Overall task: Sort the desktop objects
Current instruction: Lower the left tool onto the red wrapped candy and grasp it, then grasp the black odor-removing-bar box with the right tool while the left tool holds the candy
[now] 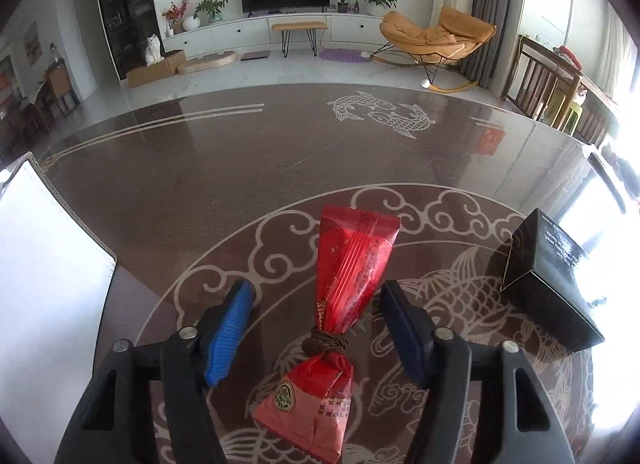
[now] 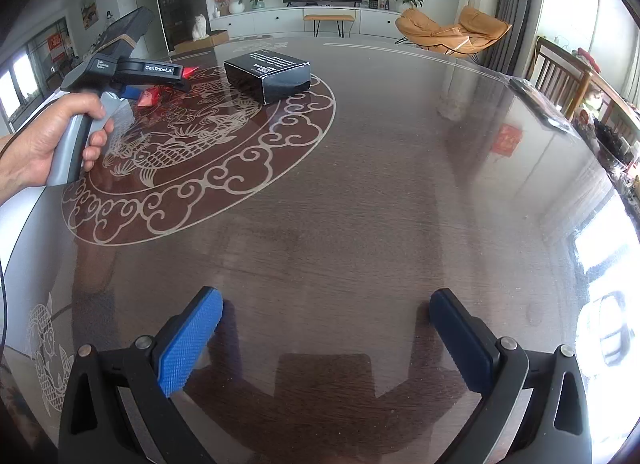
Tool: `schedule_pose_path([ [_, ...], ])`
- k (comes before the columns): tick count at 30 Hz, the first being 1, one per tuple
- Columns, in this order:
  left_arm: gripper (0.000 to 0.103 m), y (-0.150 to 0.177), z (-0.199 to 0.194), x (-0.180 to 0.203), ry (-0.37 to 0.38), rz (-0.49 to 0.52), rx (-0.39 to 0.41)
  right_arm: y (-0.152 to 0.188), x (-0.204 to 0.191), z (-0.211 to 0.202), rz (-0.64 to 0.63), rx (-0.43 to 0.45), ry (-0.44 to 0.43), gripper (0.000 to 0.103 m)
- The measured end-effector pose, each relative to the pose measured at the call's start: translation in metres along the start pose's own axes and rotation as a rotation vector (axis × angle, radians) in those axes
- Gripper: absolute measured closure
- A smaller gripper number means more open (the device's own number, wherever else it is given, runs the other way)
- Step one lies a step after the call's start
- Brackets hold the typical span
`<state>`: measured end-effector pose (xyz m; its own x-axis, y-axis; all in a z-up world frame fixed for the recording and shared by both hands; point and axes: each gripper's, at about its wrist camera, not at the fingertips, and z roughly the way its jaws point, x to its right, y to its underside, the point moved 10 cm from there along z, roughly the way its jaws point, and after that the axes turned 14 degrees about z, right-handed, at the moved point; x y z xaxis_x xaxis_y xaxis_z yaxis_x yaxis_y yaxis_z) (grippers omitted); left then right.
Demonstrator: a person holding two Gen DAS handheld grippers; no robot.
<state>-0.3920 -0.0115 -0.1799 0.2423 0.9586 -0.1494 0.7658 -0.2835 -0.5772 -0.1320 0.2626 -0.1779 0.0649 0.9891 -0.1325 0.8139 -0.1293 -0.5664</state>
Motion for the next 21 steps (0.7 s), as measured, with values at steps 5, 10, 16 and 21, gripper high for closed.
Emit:
schedule_pose_path([
  [5,0.081,0.023,-0.018,0.002,0.000,0.004,0.034,0.000,0.000,0.000,0.000,0.000,0.000,0.000],
  [10,0.081,0.079,-0.061,0.019,0.025,0.035,0.035,0.000,0.000,0.000,0.000,0.000,0.000,0.000],
  [16,0.081,0.135,-0.106,0.043,0.045,0.091,0.056,0.000,0.000,0.000,0.000,0.000,0.000,0.000],
  [21,0.081,0.141,-0.108,0.044,0.062,0.075,0.059,-0.003,-0.005,0.002,-0.023,-0.007,-0.034,0.000],
])
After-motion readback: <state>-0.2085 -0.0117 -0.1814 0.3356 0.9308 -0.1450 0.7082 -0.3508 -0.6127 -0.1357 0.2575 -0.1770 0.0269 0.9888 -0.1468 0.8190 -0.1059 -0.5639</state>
